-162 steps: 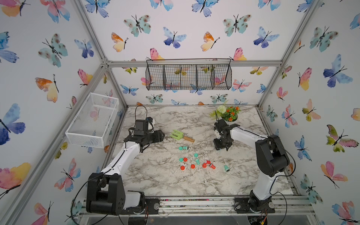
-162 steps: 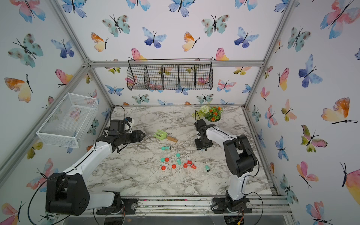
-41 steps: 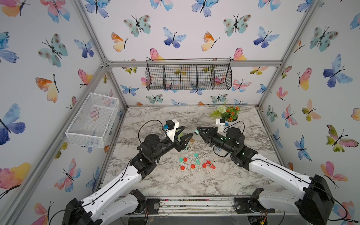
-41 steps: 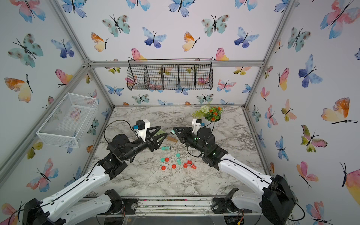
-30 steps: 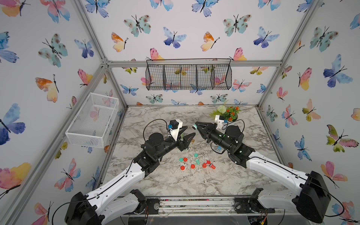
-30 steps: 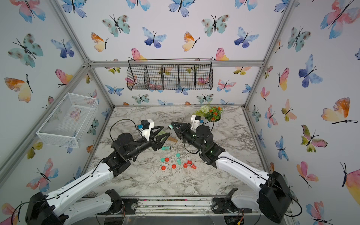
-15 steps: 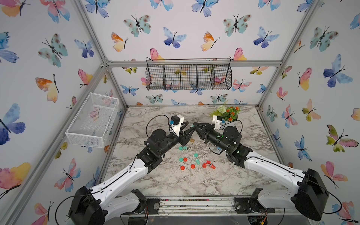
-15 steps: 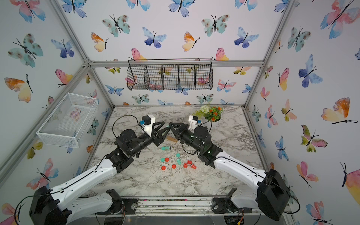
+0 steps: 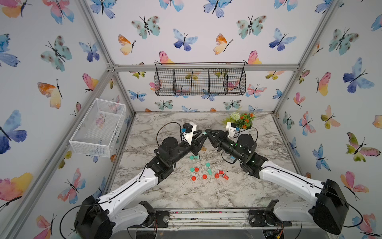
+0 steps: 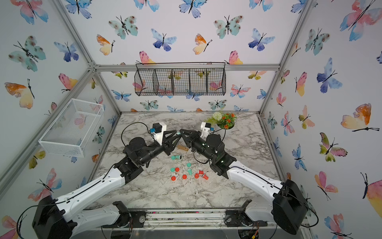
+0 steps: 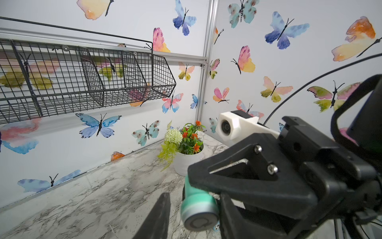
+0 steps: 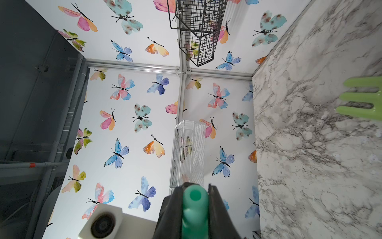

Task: Close the stamp cap
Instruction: Pick up the stamp from the center of the board.

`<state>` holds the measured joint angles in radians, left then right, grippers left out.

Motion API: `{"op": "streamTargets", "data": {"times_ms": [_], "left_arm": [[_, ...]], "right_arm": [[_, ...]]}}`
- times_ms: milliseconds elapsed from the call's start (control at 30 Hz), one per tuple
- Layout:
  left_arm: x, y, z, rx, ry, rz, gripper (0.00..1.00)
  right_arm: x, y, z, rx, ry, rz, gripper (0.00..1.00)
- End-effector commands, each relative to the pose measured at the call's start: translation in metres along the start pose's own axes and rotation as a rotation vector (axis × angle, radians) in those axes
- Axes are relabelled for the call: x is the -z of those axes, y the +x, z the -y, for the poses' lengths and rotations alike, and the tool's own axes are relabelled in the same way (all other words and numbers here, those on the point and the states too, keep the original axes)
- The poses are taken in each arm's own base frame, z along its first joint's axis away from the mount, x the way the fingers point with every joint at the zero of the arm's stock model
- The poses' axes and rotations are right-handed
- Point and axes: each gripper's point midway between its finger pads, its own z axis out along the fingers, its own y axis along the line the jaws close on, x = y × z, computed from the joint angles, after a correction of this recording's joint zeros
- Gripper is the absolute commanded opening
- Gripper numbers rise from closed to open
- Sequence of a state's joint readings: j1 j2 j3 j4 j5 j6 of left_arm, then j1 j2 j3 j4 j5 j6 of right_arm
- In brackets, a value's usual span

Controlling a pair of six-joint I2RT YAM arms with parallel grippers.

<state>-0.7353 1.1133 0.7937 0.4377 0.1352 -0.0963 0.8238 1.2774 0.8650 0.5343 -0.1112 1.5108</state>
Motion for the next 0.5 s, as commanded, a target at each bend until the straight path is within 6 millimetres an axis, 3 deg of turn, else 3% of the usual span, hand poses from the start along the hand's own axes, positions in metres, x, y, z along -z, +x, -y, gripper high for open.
{"op": "streamTargets", "data": {"times_ms": [0, 133, 333, 467], "left_arm": [[-0.0041, -0.0018, 0.0027, -0.012, 0.009, 0.002, 0.42], [-0.0033, -0.0011, 0.0031, -0.013, 0.01, 0.002, 0.42], [-0.0016, 0.001, 0.0037, -0.016, 0.014, -0.001, 0.33], [-0.0011, 0.0023, 0.0038, -0.018, 0.014, -0.003, 0.46]], "right_arm": [[0.0021, 0.0075, -0.0219, 0.006, -0.074, -0.031, 0.05], [0.0026, 0.0087, -0.0205, 0.006, -0.071, -0.033, 0.04], [0.0034, 0.0085, -0.0202, 0.006, -0.071, -0.033, 0.04], [0.0033, 0.0082, -0.0216, 0.008, -0.074, -0.032, 0.05]]}}
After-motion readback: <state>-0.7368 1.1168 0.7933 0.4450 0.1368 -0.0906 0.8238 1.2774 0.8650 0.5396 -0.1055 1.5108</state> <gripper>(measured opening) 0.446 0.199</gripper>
